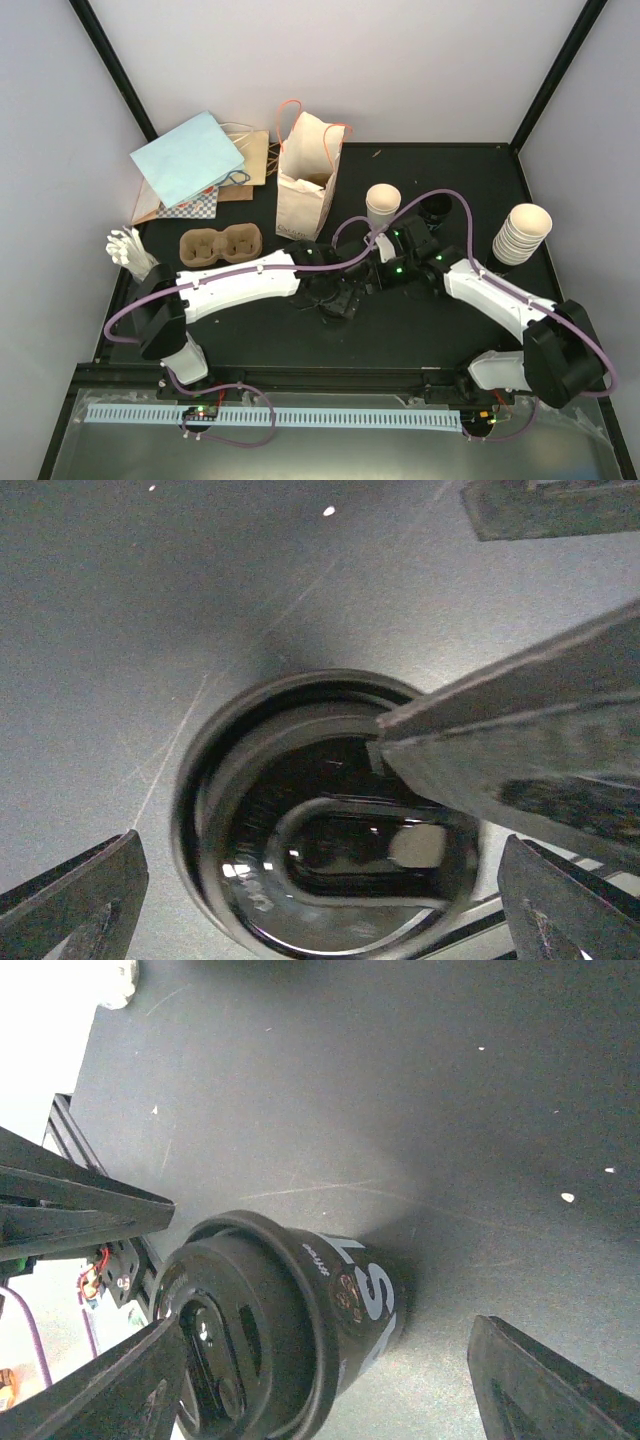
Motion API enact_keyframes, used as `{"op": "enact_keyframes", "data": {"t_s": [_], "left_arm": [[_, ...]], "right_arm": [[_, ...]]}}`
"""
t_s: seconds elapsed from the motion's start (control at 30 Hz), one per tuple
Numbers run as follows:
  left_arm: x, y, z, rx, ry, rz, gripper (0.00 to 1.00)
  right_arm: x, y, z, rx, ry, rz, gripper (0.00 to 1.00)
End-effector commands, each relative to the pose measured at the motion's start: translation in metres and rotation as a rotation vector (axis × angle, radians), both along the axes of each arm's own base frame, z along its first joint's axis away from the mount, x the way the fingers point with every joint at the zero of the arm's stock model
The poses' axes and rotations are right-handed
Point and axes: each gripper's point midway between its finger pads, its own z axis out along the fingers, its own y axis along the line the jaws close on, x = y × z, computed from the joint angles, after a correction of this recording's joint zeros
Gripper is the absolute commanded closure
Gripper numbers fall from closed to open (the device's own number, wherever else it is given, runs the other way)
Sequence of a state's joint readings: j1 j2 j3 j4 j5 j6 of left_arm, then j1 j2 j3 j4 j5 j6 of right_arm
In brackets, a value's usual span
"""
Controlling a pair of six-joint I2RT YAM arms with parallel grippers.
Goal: Pack the takeout coffee
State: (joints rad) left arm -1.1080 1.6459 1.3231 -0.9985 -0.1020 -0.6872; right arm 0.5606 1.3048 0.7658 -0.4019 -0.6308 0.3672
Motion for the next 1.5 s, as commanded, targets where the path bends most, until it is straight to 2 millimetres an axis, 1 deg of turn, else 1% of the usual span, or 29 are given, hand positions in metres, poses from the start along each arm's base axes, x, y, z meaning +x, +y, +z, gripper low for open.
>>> {"op": "enact_keyframes", "data": {"t_s": [0.0,0.17,0.23,0.33,0.4,0.53,0.63,0.67,0.7,0.77,0.83,0.97,1.17,1.23,1.33,1.43,1.47], "left_arm": [[-0.006,-0.026,0.023,-0.085,0.003,-0.064,0.02],[-0.006,-0.028,0.033,-0.117,-0.001,-0.067,0.01],[-0.007,-0.029,0.040,-0.148,-0.004,-0.065,0.01],[-0.006,-0.025,0.051,-0.209,-0.013,-0.054,0.01],[-0.002,-0.017,0.058,-0.250,-0.021,-0.036,0.01],[0.008,0.006,0.070,-0.339,-0.037,0.011,0.01],[0.019,0.028,0.069,-0.408,-0.031,0.063,0.02],[0.021,0.037,0.076,-0.444,-0.051,0.074,0.01],[0.024,0.043,0.073,-0.450,-0.053,0.085,0.02],[0.028,0.055,0.073,-0.482,-0.071,0.100,0.02],[0.031,0.062,0.069,-0.519,-0.065,0.110,0.02],[0.035,0.068,0.065,-0.622,-0.030,0.099,0.03],[0.034,0.061,0.054,-0.691,0.009,0.057,0.03],[0.035,0.058,0.049,-0.700,0.028,0.051,0.05],[0.036,0.053,0.042,-0.714,0.051,0.039,0.12],[0.037,0.048,0.034,-0.728,0.072,0.029,0.19],[0.037,0.047,0.032,-0.732,0.074,0.028,0.22]], "right_arm": [[0.003,0.000,0.010,0.009,-0.056,-0.001,0.21],[0.002,-0.008,0.007,-0.028,-0.069,-0.014,0.21],[0.001,-0.010,0.008,-0.039,-0.076,-0.020,0.21],[0.001,-0.017,0.010,-0.070,-0.093,-0.039,0.21],[0.002,-0.023,0.013,-0.096,-0.108,-0.059,0.21],[-0.001,-0.030,0.019,-0.136,-0.127,-0.083,0.21],[-0.008,-0.031,0.024,-0.200,-0.153,-0.092,0.21],[-0.011,-0.031,0.026,-0.224,-0.163,-0.105,0.21],[-0.016,-0.030,0.028,-0.232,-0.162,-0.105,0.20],[-0.021,-0.031,0.030,-0.259,-0.177,-0.122,0.21],[-0.034,-0.025,0.031,-0.269,-0.182,-0.105,0.20],[-0.055,-0.016,0.025,-0.282,-0.162,-0.070,0.20],[-0.076,-0.002,0.018,-0.278,-0.141,-0.050,0.20],[-0.079,0.003,0.016,-0.281,-0.135,-0.044,0.20],[-0.081,0.007,0.014,-0.292,-0.135,-0.043,0.22],[-0.079,0.005,0.012,-0.307,-0.142,-0.059,0.24],[-0.078,0.004,0.010,-0.317,-0.142,-0.062,0.26]]}}
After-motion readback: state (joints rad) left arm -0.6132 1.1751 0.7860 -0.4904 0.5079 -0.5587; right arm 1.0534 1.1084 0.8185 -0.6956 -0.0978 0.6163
